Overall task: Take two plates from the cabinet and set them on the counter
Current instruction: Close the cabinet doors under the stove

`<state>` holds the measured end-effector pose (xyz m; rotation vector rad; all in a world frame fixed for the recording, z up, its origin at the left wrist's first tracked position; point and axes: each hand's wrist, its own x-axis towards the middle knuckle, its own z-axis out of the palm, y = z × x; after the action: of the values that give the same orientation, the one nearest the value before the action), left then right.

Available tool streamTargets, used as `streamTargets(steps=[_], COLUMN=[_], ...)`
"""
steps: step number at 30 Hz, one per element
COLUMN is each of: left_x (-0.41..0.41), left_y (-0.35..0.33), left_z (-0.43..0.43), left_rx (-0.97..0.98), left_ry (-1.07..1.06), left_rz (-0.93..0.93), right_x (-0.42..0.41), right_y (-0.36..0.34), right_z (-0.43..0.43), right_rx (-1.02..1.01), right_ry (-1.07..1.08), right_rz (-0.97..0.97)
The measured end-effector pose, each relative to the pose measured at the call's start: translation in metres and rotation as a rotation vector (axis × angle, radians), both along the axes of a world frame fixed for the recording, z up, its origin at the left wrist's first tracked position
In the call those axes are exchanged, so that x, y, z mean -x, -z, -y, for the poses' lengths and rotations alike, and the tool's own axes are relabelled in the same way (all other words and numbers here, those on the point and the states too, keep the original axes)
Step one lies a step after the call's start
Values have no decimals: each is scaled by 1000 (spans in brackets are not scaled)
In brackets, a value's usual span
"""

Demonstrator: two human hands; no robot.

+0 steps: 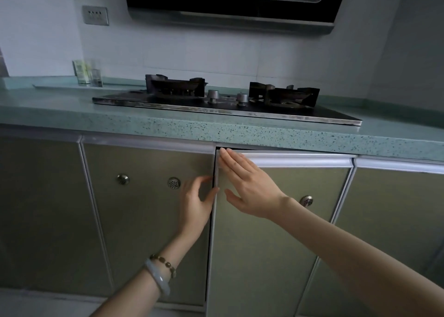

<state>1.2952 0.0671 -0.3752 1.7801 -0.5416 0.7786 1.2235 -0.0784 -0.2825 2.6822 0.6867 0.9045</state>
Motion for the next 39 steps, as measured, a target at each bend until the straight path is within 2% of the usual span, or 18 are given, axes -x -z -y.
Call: streamTargets(steps=[4,7,12,19,26,29,32,36,39], left_x=[-18,-29,-35,-41,-38,-30,-20,-11,-4], left_y=[-2,-7,-19,-20,-28,-37,-46,-77,-117], left_z=[3,1,4,8,4,-4,-17,-45,-64], left_rx=[-24,-115,-221,-290,-334,-381,-430,-382,-240], left_ry=[-109,-242,-342,-409,-372,-381,-332,-184,-35], left_rz=[-37,27,107,94,120,121,110,57,-59], right_x=[-19,-33,-50,-58,-54,-46,-33,-20,-9], right_y=[5,8,13,18,9,2,-3,-29,-65], right_z=[1,3,5,10,10,4,-4,-7,-5], right_rx=[92,146,186,202,192,76,-172,-362,-554], right_ry=[84,157,246,276,308,244,166,125,75], right_rz=[53,81,96,111,56,32,-20,-219,-446])
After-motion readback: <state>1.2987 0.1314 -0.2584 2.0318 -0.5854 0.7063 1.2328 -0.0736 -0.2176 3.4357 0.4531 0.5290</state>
